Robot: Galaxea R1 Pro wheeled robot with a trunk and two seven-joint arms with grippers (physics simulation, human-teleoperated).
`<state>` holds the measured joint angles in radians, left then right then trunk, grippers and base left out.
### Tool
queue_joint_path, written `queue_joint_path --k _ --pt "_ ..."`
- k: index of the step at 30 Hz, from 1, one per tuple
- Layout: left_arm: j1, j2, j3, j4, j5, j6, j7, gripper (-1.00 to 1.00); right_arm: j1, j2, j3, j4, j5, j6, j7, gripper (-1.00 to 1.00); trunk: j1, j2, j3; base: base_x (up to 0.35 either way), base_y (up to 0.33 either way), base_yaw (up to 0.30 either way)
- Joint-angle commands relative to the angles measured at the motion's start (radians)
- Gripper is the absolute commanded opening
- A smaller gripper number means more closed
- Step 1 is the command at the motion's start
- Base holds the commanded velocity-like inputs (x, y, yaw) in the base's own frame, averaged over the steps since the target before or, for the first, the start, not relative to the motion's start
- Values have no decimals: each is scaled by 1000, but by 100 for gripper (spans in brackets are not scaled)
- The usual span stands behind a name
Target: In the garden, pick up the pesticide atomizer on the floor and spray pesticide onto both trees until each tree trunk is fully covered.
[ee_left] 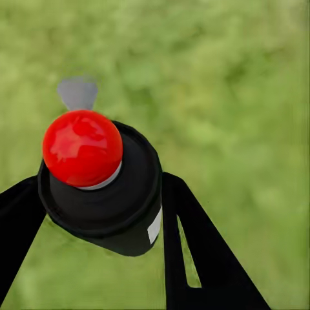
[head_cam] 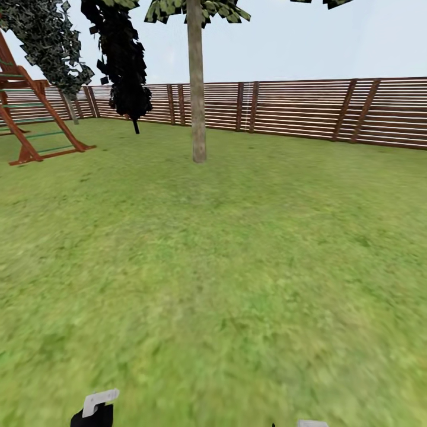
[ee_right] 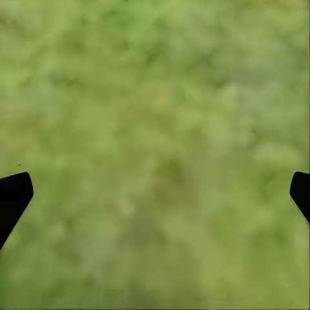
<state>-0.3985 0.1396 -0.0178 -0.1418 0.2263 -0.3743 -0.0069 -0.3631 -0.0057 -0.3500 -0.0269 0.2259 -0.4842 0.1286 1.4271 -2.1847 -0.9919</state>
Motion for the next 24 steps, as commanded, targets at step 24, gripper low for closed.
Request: queue_joint_path --k 24 --pt "0 0 -2 1 5 -3 -1 -100 -1 0 -9 1 6 -3 5 100 0 0 -1 339 0 0"
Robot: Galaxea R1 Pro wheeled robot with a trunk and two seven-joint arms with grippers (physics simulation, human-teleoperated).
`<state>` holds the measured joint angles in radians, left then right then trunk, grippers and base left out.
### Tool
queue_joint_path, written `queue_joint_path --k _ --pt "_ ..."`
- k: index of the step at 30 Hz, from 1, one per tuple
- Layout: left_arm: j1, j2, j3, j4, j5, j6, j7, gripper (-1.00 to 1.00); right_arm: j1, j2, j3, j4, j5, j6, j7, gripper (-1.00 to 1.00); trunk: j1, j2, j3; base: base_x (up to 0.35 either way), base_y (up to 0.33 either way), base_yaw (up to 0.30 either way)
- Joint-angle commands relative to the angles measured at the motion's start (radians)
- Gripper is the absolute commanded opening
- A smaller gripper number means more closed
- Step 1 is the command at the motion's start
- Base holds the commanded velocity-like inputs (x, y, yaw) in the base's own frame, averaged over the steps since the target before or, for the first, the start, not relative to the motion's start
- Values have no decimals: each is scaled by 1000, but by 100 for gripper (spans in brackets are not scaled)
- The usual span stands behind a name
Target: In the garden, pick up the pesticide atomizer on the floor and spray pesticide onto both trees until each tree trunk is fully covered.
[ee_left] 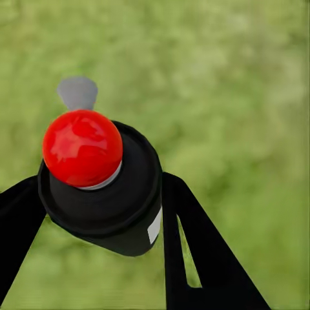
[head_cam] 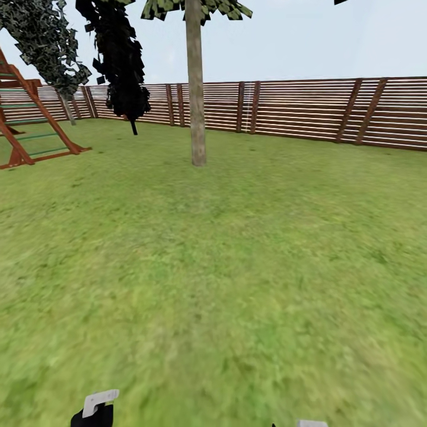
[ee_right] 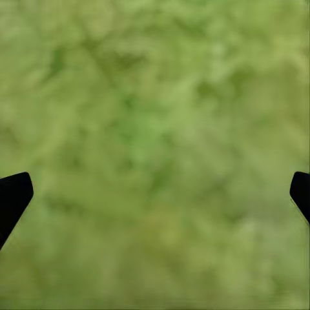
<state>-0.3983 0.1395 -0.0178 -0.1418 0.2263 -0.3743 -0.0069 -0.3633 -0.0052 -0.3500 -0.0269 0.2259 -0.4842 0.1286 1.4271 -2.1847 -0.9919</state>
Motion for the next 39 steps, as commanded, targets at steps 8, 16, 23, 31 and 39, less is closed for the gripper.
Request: queue_joint_path --k 8,16,23,31,39 --pt "-1 0 -2 1 5 -3 -1 -100 0 0 -8 1 6 -2 5 100 0 0 -1 339 0 0" --pt "-1 0 -2 1 5 -3 -1 -100 0 0 -8 1 7 -2 5 100 0 0 -1 339 0 0" --pt "-1 0 -2 1 5 -3 -1 -100 0 2 -8 0 6 -3 4 100 0 0 -1 339 0 0" --pt "-1 -1 -2 1 5 -3 -1 -100 0 -5 -14 -61 2 -49 3 100 0 0 -1 339 0 0" --pt "-1 0 -2 1 5 -3 -1 -100 -1 -13 -8 -214 8 -57 8 100 0 0 -1 339 0 0"
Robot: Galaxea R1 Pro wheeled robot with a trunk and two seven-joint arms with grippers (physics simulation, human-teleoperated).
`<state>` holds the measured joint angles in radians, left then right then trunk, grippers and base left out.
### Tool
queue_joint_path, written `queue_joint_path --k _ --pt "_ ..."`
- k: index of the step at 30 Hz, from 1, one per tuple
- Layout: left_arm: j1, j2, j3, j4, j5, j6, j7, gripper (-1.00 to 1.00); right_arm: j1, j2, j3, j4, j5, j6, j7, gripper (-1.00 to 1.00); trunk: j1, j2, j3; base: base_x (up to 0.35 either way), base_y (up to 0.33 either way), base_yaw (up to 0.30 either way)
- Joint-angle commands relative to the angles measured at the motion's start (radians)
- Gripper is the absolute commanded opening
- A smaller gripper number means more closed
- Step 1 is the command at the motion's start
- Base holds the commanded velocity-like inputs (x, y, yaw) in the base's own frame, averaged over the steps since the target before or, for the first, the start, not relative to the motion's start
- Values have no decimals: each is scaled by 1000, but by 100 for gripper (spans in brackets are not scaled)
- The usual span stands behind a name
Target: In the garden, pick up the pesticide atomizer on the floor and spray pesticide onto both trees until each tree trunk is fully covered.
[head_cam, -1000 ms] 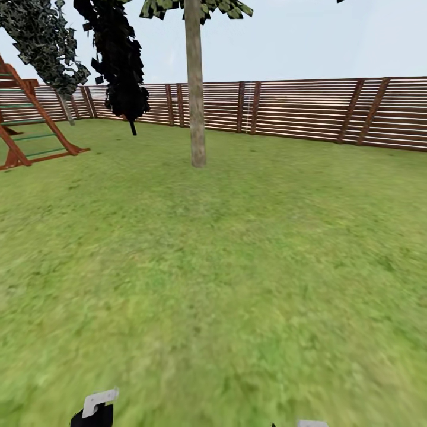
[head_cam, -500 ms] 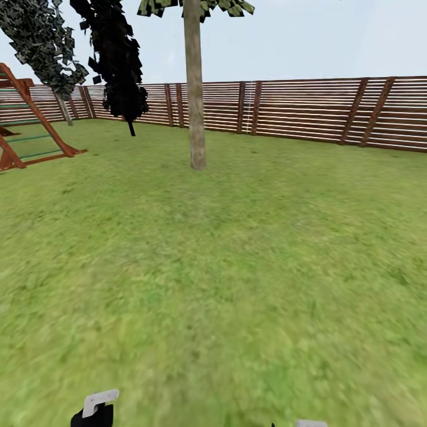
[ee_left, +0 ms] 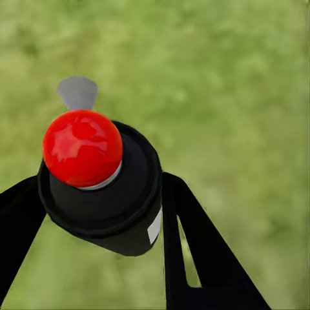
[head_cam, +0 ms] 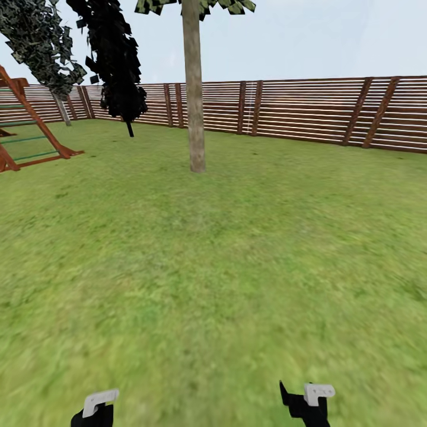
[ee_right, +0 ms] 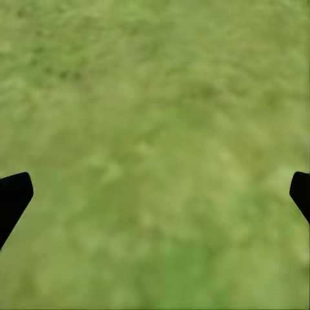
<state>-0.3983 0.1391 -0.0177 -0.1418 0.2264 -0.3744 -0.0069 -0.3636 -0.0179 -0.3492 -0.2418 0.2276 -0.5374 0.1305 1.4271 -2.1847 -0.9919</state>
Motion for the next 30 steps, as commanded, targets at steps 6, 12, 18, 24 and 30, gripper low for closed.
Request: queue_joint_path --k 6,12,18,24,30 --pt "-1 0 -2 1 5 -3 -1 -100 0 -22 -10 19 6 -3 5 100 0 0 -1 339 0 0" --pt "-1 1 -2 1 5 -3 -1 -100 -1 -44 -10 21 4 -3 5 100 0 0 -1 339 0 0" --pt "-1 1 -2 1 5 -3 -1 -100 0 -45 -10 22 5 -3 5 100 0 0 -3 339 0 150" --pt "-1 1 -2 1 5 -3 -1 -100 -1 -45 -10 22 5 -3 5 100 0 0 -6 339 0 228" --pt "-1 1 -2 1 5 -2 -1 -100 -1 -45 -10 24 6 -3 5 100 0 0 -7 339 0 27"
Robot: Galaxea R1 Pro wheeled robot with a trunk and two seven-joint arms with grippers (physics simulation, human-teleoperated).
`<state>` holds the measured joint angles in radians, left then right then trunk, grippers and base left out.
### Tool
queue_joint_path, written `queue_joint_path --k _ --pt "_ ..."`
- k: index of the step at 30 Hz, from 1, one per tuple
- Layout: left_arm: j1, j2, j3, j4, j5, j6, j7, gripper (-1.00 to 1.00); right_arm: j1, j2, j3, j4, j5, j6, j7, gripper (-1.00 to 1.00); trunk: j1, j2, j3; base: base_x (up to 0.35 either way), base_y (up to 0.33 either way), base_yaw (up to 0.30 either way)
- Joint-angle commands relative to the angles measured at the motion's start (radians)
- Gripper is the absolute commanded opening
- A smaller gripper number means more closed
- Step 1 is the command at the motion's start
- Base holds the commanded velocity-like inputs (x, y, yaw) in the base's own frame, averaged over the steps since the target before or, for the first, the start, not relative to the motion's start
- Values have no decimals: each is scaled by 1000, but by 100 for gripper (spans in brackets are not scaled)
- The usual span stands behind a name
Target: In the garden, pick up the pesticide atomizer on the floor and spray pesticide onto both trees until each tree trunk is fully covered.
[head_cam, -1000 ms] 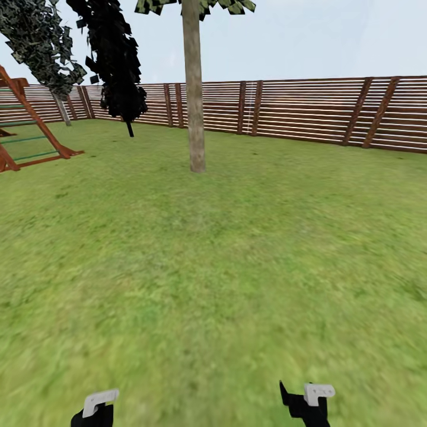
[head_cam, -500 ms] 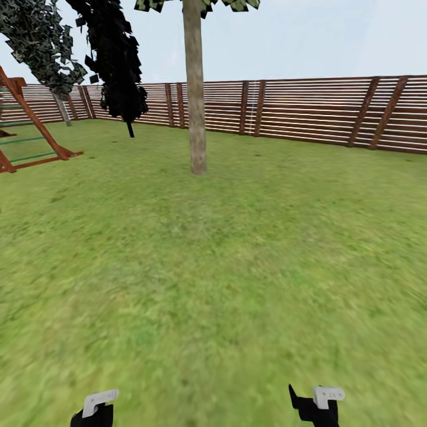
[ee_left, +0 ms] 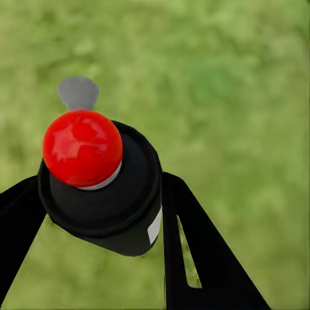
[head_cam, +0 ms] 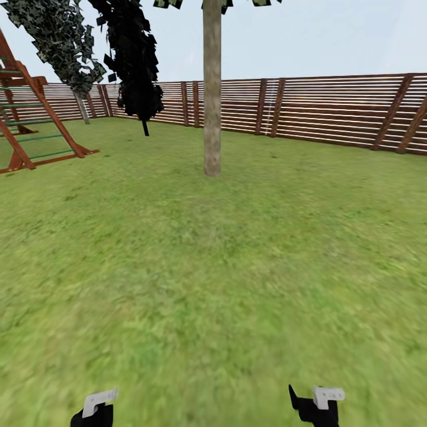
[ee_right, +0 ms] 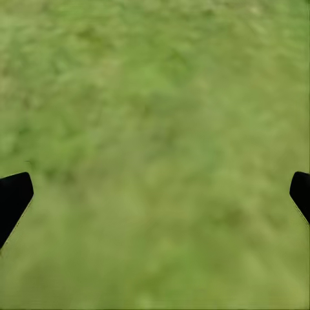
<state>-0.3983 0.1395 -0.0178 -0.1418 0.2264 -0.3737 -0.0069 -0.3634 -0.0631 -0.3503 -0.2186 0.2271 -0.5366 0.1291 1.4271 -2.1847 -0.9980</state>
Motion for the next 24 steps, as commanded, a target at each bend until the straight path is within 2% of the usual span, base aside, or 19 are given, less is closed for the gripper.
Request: queue_joint_path --k 1,24 --pt "-1 0 -2 1 5 -3 -1 -100 -1 0 -9 1 6 -3 6 100 0 0 -1 339 0 0" --pt "-1 0 -2 1 5 -3 -1 -100 -1 0 -9 7 6 -3 6 100 0 0 -1 339 0 0"
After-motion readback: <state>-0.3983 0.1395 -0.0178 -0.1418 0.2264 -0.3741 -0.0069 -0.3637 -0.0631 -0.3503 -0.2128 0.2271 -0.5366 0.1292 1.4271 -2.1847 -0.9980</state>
